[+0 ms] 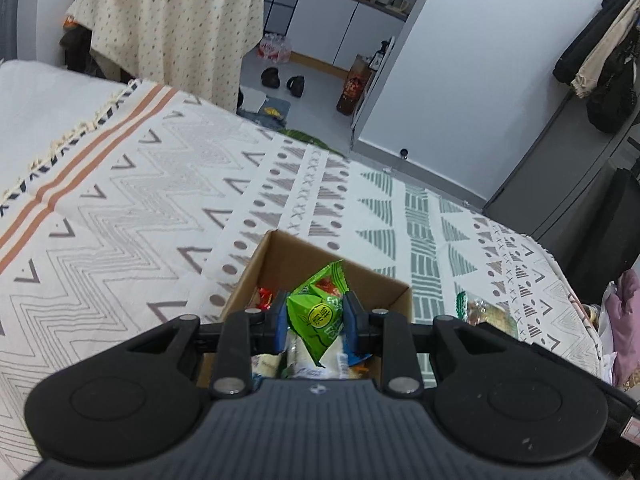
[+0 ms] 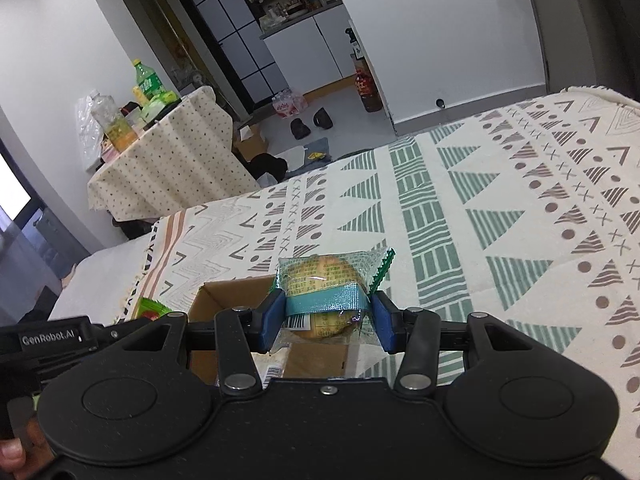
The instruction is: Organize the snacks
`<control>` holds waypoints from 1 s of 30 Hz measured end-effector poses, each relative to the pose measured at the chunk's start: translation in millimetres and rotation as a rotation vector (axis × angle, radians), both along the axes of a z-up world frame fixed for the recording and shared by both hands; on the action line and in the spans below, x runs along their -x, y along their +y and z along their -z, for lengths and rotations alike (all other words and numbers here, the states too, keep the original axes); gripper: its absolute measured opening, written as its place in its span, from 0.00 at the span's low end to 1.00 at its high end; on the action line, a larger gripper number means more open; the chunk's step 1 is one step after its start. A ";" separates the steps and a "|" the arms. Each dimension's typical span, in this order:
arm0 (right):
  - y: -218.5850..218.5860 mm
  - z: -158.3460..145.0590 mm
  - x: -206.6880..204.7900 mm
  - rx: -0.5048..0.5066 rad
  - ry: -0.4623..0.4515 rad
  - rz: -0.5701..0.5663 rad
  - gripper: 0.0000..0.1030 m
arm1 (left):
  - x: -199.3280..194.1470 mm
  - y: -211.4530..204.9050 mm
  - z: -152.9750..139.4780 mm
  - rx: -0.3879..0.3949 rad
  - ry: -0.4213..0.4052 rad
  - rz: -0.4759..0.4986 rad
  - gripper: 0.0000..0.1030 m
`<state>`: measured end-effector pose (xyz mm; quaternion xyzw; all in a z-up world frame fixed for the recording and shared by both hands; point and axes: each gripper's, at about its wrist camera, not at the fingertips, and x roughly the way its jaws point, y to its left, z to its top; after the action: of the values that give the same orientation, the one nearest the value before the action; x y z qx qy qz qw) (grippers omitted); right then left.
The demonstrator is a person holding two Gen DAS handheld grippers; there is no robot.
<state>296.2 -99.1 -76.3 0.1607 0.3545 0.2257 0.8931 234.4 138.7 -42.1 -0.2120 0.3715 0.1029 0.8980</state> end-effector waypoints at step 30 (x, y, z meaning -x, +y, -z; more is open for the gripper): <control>55.1 -36.5 14.7 0.049 -0.068 -0.035 0.68 | 25.9 74.7 -26.8 0.016 0.085 0.018 0.85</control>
<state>281.6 -44.0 -39.8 0.1246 0.3322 0.2378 0.9042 208.5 213.5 -15.4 -0.2111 0.4122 0.1008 0.8805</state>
